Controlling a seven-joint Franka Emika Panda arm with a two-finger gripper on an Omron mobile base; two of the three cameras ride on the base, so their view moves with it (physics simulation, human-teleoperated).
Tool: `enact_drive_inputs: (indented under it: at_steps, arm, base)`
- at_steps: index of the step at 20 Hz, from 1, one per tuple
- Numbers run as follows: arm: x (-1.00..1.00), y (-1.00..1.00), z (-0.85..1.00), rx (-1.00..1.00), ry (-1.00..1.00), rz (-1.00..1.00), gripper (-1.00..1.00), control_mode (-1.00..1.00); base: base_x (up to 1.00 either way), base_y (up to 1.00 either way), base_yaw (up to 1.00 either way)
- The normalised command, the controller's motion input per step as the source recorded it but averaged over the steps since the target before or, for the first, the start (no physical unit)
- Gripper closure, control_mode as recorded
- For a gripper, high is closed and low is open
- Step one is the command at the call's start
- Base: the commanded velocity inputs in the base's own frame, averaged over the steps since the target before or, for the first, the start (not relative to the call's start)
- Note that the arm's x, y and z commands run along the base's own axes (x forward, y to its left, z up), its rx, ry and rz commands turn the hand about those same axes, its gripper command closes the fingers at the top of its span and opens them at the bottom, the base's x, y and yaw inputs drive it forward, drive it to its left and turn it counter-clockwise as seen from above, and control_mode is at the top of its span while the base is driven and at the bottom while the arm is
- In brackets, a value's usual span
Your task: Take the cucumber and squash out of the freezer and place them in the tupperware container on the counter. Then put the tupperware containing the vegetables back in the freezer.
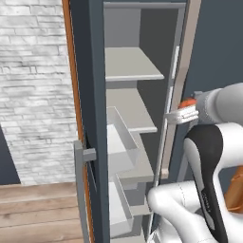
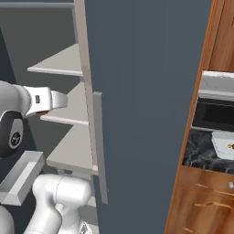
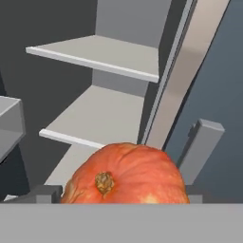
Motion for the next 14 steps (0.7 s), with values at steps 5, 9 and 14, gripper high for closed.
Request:
enact_drive_inputs:
  at_steps: [5, 9, 14]
  arm:
    - [0.0, 0.0, 0.0, 0.0, 0.0, 0.0, 1.0, 1.0]
    - [0.0, 0.0, 0.0, 0.0, 0.0, 0.0, 1.0, 1.0]
    - [0.0, 0.0, 0.0, 0.0, 0.0, 0.0, 1.0, 1.0]
  base:
    - [-0.51, -0.77, -0.04]
    - [-0.13, -0.56, -0.09]
    - [-0.02, -1.0, -0.16]
